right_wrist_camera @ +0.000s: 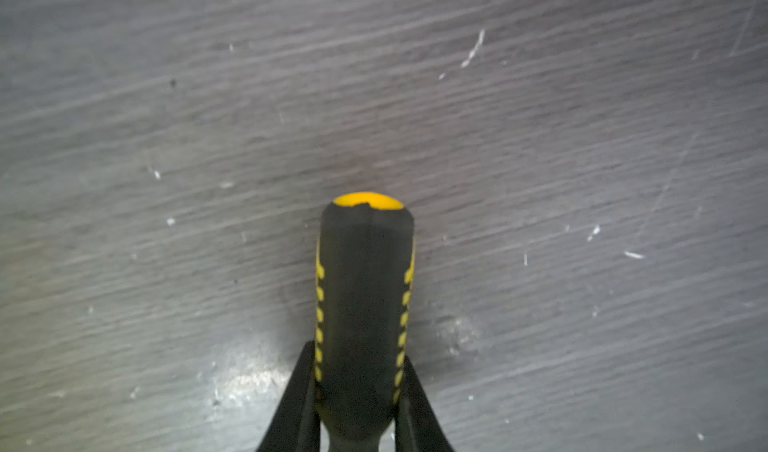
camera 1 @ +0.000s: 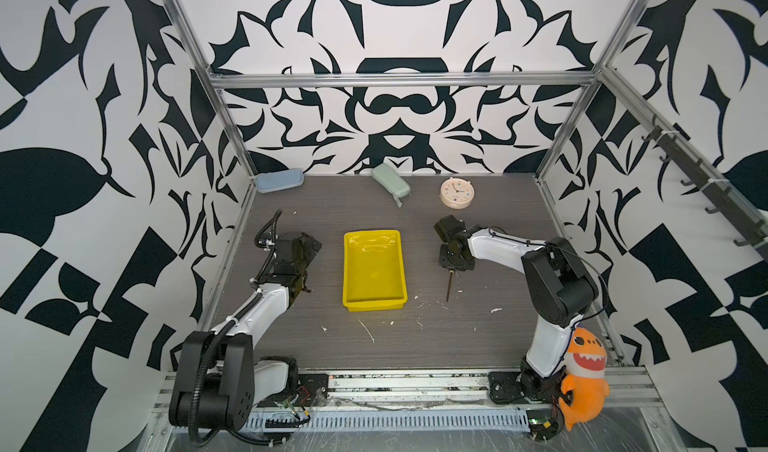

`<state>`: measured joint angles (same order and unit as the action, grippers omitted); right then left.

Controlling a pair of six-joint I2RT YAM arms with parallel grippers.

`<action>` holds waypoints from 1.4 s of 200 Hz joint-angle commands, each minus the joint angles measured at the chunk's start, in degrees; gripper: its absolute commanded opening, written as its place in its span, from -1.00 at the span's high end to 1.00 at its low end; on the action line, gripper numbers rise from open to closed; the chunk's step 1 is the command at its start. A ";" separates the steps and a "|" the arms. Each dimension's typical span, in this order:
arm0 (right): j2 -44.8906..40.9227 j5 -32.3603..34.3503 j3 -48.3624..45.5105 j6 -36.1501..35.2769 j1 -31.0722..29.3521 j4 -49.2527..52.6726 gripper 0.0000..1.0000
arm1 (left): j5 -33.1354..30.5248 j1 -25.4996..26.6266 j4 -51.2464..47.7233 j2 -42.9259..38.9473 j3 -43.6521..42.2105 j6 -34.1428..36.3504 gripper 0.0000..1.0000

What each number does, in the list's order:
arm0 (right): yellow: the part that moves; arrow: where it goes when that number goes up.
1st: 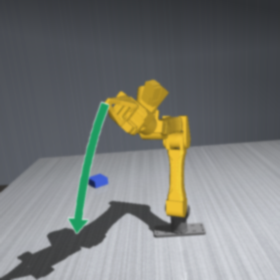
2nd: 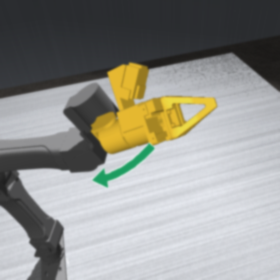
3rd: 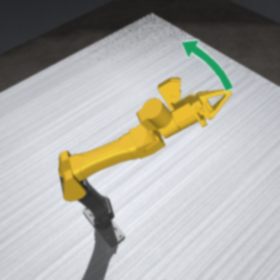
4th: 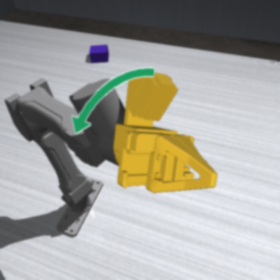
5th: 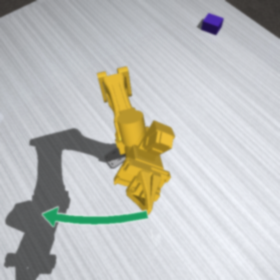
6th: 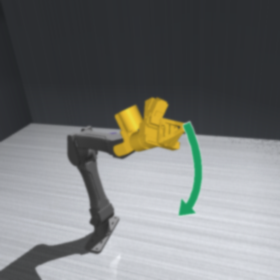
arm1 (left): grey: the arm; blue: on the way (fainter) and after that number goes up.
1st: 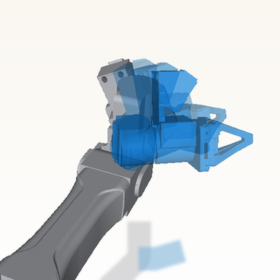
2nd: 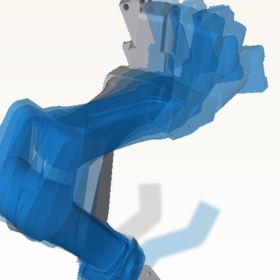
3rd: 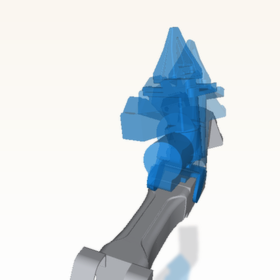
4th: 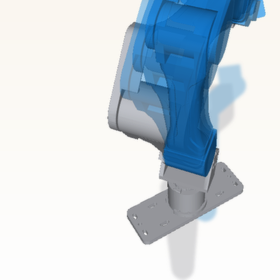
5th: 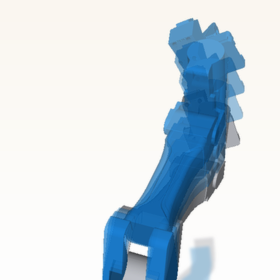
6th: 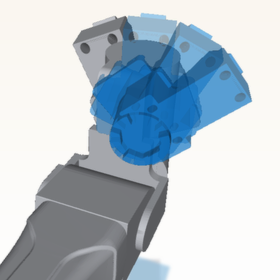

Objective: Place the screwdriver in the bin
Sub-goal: 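Lower the right gripper over the screwdriver handle and close on it, then lift the screwdriver with the right gripper and carry it over the yellow bin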

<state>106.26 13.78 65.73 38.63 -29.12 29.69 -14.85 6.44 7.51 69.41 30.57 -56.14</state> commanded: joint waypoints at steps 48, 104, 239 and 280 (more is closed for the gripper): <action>-8.09 9.86 6.16 0.53 -7.43 7.30 1.00 | -1.00 -0.19 -0.55 1.60 -0.70 -3.58 -0.97; -18.68 3.05 6.92 4.91 -9.77 2.68 1.00 | 6.93 -0.20 3.43 6.85 0.80 -3.62 -0.99; 3.08 -13.20 23.34 7.07 -18.52 -12.42 1.00 | 19.33 -2.04 10.23 19.78 3.86 -9.14 -0.98; 9.74 -15.68 27.93 9.03 -19.54 -9.94 1.00 | 20.14 -2.04 11.25 20.31 3.89 -9.34 -0.99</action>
<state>115.94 0.82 90.94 45.69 -48.73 20.67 4.23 4.71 19.07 88.73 34.17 -64.12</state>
